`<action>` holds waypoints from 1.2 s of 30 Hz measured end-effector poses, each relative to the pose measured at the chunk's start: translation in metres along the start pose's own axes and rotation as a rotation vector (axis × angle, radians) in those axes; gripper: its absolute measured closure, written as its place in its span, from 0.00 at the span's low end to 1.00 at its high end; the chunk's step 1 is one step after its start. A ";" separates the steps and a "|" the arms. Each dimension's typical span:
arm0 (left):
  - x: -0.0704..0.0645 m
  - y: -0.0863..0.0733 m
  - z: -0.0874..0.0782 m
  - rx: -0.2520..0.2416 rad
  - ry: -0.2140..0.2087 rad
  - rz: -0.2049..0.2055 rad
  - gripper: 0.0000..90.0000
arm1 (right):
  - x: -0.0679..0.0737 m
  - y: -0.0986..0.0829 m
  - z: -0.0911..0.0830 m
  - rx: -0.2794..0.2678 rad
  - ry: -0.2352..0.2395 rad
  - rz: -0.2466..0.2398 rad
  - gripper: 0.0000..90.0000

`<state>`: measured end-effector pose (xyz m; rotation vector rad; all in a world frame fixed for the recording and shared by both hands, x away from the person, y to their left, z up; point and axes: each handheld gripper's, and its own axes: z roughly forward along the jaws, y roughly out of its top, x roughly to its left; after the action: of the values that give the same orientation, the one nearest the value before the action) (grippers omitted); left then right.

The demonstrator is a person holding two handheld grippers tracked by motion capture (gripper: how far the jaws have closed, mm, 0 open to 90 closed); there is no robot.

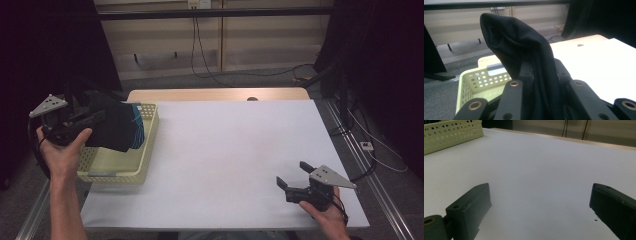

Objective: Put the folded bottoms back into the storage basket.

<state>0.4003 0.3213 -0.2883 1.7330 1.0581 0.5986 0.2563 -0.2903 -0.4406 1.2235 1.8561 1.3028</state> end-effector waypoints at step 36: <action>-0.009 -0.013 0.051 0.152 -0.147 0.039 0.82 | 0.000 0.000 0.003 0.013 0.003 0.003 0.04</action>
<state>0.4306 0.2902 -0.3201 1.9028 0.9894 0.4166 0.2586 -0.2893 -0.4421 1.2320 1.8683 1.2964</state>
